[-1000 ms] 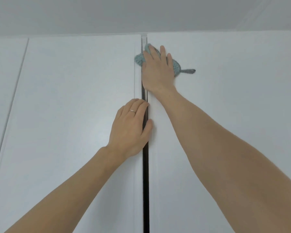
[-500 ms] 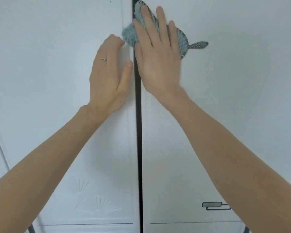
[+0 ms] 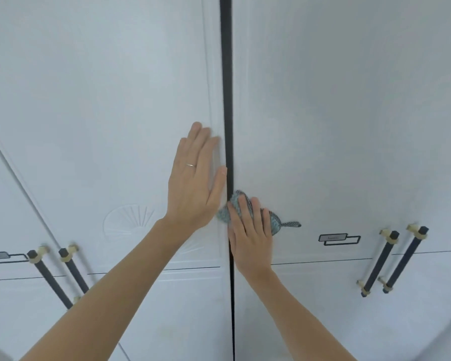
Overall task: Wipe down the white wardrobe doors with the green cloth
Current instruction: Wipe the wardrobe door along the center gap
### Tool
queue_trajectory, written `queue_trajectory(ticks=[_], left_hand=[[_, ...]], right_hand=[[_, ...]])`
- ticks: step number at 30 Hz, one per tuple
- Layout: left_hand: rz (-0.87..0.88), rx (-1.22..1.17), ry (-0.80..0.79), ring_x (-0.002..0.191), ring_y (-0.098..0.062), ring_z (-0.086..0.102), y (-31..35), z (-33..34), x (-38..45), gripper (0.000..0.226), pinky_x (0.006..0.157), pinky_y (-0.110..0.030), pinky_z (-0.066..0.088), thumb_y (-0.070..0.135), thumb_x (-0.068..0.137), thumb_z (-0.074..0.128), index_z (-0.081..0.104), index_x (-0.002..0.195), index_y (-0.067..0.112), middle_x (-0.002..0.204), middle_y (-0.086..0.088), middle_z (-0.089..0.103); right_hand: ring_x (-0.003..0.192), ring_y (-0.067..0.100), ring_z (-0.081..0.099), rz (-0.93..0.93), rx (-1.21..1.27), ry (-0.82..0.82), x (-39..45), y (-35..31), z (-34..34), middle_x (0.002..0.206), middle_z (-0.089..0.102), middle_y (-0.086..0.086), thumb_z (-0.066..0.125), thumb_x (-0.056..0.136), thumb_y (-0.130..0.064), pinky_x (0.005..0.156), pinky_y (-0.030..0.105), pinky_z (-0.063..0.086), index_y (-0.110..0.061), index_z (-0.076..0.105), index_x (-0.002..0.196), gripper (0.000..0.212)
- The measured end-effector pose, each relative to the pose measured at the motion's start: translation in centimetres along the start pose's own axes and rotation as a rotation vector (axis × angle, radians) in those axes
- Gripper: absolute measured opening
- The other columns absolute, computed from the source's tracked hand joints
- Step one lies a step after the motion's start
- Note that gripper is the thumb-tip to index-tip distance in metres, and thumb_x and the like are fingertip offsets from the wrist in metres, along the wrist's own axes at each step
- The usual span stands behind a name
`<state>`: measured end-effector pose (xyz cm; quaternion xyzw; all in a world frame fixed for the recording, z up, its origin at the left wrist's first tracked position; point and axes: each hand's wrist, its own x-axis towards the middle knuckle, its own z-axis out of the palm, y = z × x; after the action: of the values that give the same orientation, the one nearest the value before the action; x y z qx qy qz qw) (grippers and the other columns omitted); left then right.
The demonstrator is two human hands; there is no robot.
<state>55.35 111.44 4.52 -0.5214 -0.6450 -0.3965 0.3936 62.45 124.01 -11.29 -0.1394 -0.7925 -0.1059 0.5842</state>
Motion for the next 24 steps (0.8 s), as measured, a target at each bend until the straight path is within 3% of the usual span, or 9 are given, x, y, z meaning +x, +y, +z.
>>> queue_trajectory(ticks=[6, 9, 12, 20, 24], left_hand=[[0.02, 0.096, -0.082, 0.16, -0.029, 0.02, -1.3, 0.9, -5.7, 0.05, 0.131, -0.047, 0.015, 0.023, 0.109, 0.042, 0.046, 0.153, -0.001, 0.165, -0.016, 0.037], [0.026, 0.118, -0.09, 0.161, -0.029, 0.019, -1.7, 1.1, -6.4, 0.052, 0.131, -0.047, 0.014, 0.022, 0.108, 0.044, 0.044, 0.154, 0.0, 0.167, -0.015, 0.034], [0.006, 0.137, -0.093, 0.161, -0.029, 0.017, -1.4, 1.4, -6.2, 0.053, 0.131, -0.049, 0.012, 0.024, 0.108, 0.043, 0.043, 0.156, 0.001, 0.168, -0.013, 0.032], [0.038, 0.113, 0.006, 0.161, -0.027, 0.02, 0.4, 0.0, 2.2, 0.057, 0.131, -0.049, 0.012, 0.026, 0.107, 0.043, 0.038, 0.157, -0.001, 0.167, -0.011, 0.036], [0.12, 0.161, 0.084, 0.152, -0.028, 0.036, 0.7, -2.0, 9.9, 0.055, 0.126, -0.049, 0.028, 0.029, 0.105, 0.045, 0.048, 0.153, 0.002, 0.159, -0.01, 0.048]], right_hand=[[0.154, 0.028, 0.019, -0.022, -0.022, -0.28, -13.0, 0.3, 1.0, 0.171, 0.013, -0.002, 0.056, 0.096, -0.019, 0.127, 0.045, 0.013, -0.023, 0.02, 0.163, 0.075], [0.156, 0.026, 0.015, -0.029, 0.01, -0.354, -14.0, 1.2, 0.9, 0.168, 0.024, -0.004, 0.041, 0.107, -0.024, 0.126, 0.044, 0.015, -0.024, 0.04, 0.153, 0.046], [0.151, 0.027, 0.024, -0.028, 0.03, -0.291, -10.2, 1.2, 0.4, 0.171, 0.014, -0.006, 0.034, 0.11, -0.029, 0.126, 0.044, 0.015, -0.026, 0.042, 0.151, 0.042], [0.155, 0.027, 0.024, -0.027, 0.094, -0.009, 8.3, 1.0, -3.3, 0.167, 0.027, -0.005, 0.046, 0.107, -0.031, 0.126, 0.047, 0.02, -0.026, 0.028, 0.16, 0.056], [0.157, 0.027, 0.02, -0.048, 0.046, 0.037, 20.1, 1.4, -6.3, 0.167, 0.028, -0.005, 0.041, 0.109, -0.031, 0.126, 0.049, 0.019, -0.025, 0.034, 0.158, 0.05]])
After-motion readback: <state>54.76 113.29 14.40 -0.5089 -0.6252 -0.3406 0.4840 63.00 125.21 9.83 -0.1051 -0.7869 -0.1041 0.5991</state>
